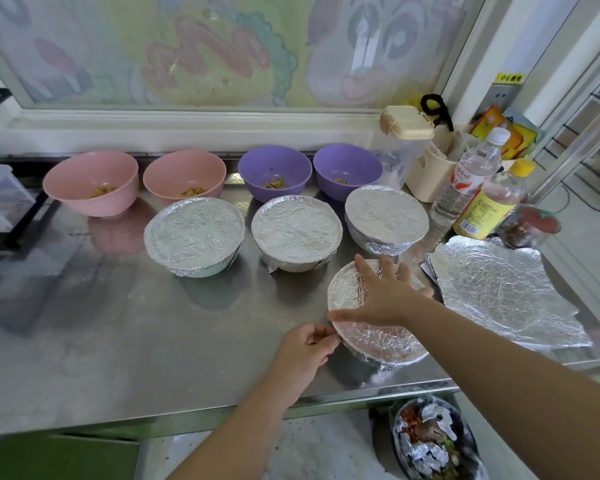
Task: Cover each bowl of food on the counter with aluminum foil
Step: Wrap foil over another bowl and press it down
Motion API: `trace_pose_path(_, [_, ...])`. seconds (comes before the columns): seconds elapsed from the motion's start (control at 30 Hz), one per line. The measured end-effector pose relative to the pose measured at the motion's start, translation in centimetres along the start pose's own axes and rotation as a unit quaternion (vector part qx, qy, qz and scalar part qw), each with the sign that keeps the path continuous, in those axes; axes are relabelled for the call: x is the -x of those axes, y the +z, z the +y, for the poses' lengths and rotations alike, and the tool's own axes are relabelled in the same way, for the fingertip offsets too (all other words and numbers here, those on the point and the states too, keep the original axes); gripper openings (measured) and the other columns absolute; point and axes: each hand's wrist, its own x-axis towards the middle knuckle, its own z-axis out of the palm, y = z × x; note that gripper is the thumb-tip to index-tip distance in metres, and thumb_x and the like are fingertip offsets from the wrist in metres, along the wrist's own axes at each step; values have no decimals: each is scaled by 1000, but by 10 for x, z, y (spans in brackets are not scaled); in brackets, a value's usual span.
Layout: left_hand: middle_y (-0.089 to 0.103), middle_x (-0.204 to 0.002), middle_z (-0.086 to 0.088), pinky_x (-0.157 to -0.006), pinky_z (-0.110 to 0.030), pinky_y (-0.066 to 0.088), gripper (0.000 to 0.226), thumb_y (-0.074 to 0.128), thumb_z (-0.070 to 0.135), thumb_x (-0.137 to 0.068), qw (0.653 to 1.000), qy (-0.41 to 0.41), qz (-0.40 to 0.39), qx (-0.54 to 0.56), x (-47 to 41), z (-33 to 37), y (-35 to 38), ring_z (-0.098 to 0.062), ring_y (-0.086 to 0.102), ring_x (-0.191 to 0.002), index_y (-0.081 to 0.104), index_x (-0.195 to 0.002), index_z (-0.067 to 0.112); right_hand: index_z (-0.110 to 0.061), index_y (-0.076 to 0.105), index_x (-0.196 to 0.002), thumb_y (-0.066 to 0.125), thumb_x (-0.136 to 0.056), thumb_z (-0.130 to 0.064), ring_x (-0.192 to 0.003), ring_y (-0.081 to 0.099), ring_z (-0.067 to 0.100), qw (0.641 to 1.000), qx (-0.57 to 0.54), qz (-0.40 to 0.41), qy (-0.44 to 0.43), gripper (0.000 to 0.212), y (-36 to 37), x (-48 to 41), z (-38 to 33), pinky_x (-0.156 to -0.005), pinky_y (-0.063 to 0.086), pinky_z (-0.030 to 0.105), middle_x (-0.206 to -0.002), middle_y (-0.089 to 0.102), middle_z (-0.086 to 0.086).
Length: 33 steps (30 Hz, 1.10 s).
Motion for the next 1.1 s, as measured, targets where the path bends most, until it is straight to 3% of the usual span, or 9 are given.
trace_pose_path(0.23, [74,-99,-2,-86,-32,51,19,69,1,-88,979,-70,6,192,-3,-10,10,-16,64,-99,65,-106,7,-49,-26,-151,44,-45,-107,-150,-24,43,1000,10,0,5,139,1,0,-1,-105,4,86,-165,-30,0])
trace_pose_path(0.4, [71,-84,0,-79,-24,44,19,66,4,-90,948,-104,15,299,-4,-9,21,-9,59,-80,66,-108,8,-48,-28,-150,43,-48,-106,-149,-25,44,1000,19,4,7,137,3,-2,-1,-104,4,86,-164,-31,1])
trace_pose_path(0.53, [67,-79,1,-76,-24,44,12,67,10,-91,947,-98,43,302,-2,-7,23,-9,56,-75,66,-103,11,-49,-29,-150,44,-50,-105,-150,-24,44,1000,17,7,10,136,5,-1,-2,-104,3,86,-164,-31,1])
trace_pose_path(0.6, [67,-87,-1,-82,-26,47,14,61,17,-97,943,-69,111,308,-4,-6,26,-11,60,-82,64,-108,9,-48,-29,-150,45,-50,-105,-150,-24,44,1000,15,10,10,136,5,0,-2,-104,4,86,-164,-31,2])
trace_pose_path(0.67, [71,-106,-3,-101,-32,45,25,49,25,-104,932,-38,153,326,-3,3,37,-15,64,-105,64,-117,10,-48,-28,-150,44,-50,-105,-150,-23,44,1000,13,14,10,136,6,0,-2,-105,4,86,-164,-30,2])
trace_pose_path(0.77, [64,-134,-4,-112,-38,37,48,31,44,-107,929,-27,104,354,4,22,61,-16,57,-124,59,-132,13,-49,-27,-150,46,-50,-105,-150,-23,43,1000,7,17,14,136,6,1,-3,-105,4,86,-165,-30,1])
trace_pose_path(0.87, [34,-159,-2,-122,-45,18,64,21,61,-103,927,-50,94,359,7,34,71,-17,29,-147,32,-154,23,-49,-26,-151,45,-49,-105,-151,-23,42,1000,6,21,19,136,8,1,-4,-105,5,86,-165,-28,0])
trace_pose_path(0.97, [30,-161,-2,-123,-45,14,58,20,58,-104,918,-40,85,386,11,41,72,-20,23,-150,28,-155,32,-48,-27,-151,43,-48,-106,-151,-22,42,999,10,25,19,137,9,1,-5,-106,7,85,-165,-28,2])
trace_pose_path(1.1, [44,-153,-2,-121,-47,20,69,20,71,-97,923,-49,62,377,-2,28,67,-23,35,-145,43,-149,31,-48,-26,-152,44,-49,-105,-151,-21,43,999,9,27,21,136,9,1,-6,-106,7,85,-166,-28,2])
